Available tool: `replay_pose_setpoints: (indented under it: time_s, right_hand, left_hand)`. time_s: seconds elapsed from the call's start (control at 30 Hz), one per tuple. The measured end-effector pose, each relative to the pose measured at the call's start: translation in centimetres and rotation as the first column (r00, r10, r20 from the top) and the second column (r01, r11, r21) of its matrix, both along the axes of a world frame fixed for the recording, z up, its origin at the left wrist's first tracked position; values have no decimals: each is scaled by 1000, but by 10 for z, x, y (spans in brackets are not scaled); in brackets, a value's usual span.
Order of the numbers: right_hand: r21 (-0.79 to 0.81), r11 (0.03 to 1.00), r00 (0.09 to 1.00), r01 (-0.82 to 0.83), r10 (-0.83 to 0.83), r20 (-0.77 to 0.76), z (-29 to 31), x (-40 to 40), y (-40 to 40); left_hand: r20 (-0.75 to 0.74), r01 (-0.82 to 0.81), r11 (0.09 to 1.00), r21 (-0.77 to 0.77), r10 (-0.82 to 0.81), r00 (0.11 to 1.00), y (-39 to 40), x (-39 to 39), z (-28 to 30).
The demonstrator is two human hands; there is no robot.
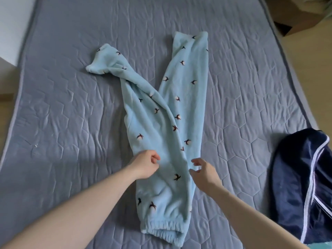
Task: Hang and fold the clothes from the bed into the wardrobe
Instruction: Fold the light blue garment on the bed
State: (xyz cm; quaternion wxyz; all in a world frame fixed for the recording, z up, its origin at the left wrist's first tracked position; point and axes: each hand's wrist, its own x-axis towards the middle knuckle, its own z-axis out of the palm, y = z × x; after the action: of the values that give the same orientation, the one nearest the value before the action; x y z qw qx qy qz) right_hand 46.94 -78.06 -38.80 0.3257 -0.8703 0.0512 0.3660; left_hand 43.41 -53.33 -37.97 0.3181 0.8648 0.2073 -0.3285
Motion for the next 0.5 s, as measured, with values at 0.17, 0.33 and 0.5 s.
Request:
replay_pose_setpoints:
  time_s: [0.17, 0.33, 0.5]
  right_hand:
    - [54, 998, 987, 10, -19, 160, -24, 62, 46]
    - [-121, 992, 957, 36, 1, 289, -53, 127, 51]
    - [-208, 978, 933, 30, 47, 356, -90, 175, 38]
  left_hand:
    - [188, -278, 959, 56, 264, 946, 62, 72, -7]
    - [256, -482, 876, -9, 468, 846, 94, 133, -17]
    - [270, -660, 731, -175, 680, 681, 110, 191, -32]
